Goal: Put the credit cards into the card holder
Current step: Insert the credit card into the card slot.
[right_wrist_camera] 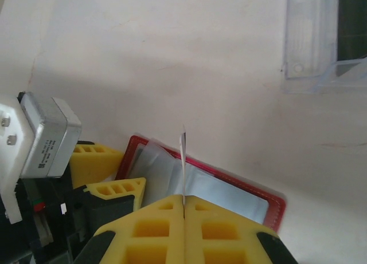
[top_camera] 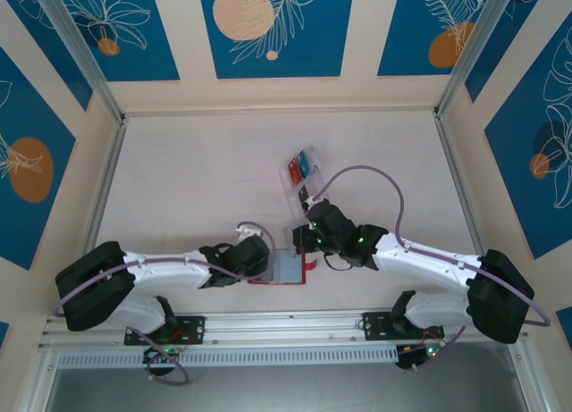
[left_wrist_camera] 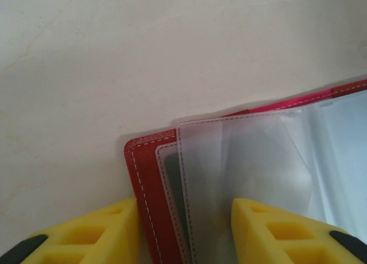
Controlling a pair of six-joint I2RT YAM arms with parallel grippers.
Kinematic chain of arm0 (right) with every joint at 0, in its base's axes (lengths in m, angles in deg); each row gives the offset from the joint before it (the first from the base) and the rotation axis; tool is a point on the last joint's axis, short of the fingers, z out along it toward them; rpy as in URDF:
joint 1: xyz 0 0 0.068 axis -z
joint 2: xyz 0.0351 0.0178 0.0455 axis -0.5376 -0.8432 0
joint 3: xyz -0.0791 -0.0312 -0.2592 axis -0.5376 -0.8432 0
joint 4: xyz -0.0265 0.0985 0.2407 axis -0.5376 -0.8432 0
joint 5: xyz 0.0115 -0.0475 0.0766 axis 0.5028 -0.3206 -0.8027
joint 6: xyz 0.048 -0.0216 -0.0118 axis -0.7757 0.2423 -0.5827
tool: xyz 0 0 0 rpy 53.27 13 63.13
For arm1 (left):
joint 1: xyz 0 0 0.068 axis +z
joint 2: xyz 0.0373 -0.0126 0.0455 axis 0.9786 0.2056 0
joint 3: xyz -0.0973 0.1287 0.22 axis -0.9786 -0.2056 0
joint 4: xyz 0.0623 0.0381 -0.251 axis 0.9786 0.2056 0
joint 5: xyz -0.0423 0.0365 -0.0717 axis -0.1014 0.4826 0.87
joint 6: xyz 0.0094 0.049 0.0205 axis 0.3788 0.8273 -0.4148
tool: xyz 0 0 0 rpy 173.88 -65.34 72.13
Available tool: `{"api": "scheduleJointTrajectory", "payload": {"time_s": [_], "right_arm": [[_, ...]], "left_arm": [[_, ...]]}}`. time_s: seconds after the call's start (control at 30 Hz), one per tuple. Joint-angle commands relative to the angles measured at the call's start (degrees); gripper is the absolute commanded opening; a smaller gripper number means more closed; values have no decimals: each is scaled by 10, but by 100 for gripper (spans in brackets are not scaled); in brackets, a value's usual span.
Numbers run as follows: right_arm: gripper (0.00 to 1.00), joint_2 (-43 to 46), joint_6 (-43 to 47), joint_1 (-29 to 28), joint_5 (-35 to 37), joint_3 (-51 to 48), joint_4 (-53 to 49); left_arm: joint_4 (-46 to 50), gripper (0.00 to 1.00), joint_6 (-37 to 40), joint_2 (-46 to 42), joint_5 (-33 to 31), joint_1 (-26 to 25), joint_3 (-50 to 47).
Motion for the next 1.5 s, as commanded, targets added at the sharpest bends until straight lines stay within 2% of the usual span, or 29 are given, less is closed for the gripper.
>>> {"api": "scheduleJointTrajectory", "payload": {"time_s": [0.0,0.33,0.77,0.97,1.47], "right_arm": [[0,-19,-34,-5,-33,-20,78],[0,-74,-57,-19,-39,-47,182],[0,-86,-123,-68,87,-126,297],[0,-101,-150,-74,107,-159,368],[0,-81,-156,-69,112,-167,376]], "left_arm": [[6,42,-13,5,27,4,-30],[-9,41,-19,9,35,-1,-40],[-14,41,-20,16,36,-4,-40],[-13,41,-21,13,35,-4,-40],[-13,41,-20,12,35,-5,-41]]}}
